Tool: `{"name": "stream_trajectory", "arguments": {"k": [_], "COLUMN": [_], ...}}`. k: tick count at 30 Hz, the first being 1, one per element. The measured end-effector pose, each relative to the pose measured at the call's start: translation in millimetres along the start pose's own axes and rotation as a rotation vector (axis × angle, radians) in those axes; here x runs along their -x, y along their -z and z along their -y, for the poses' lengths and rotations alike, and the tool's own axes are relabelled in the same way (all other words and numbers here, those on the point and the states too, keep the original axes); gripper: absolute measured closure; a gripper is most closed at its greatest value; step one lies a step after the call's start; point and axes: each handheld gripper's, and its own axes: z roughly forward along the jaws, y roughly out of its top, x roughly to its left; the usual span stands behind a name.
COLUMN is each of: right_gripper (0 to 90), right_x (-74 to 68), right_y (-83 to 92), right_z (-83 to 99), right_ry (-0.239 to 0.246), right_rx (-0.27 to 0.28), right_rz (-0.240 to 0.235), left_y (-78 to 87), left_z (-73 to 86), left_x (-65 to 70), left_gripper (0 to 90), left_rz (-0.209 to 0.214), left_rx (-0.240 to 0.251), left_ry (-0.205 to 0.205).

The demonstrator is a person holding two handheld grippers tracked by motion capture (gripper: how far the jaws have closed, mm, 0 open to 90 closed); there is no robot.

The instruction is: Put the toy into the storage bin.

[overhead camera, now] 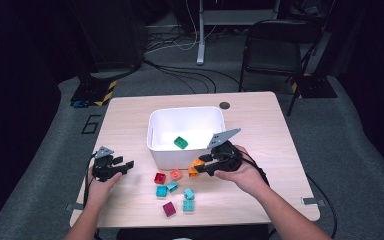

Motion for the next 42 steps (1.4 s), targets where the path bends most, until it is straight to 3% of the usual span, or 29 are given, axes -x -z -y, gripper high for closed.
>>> {"name": "stream_trajectory", "arguments": {"k": [17,25,32,42], "right_gripper": [58.3,58.3,58.3,58.3], "right_x": [7.8,23.5,45.6,61.7], "right_y": [13.6,14.9,4.1,-20.9], "right_z": [-39.0,-59.1,-71.2,-81.9], "right_ry": [0.016,0.01,-0.003,-0.016], "right_rx": [0.02,0.039,0.031,0.036], "right_rz": [0.009,0.034,0.077,0.094], "left_y": [0.7,0.7,0.3,-0.1], "left_z": [0.0,0.1,0.1,0.1], "left_x": [-1.1,-1.7,-1.8,-2.4], "left_gripper": [41.0,41.0,41.0,41.0], "left_rz": [0.0,0.001,0.003,0.005], "left_rx": [-0.002,0.0,-0.001,0.0], "left_ry": [0.002,0.002,0.001,0.0]}}
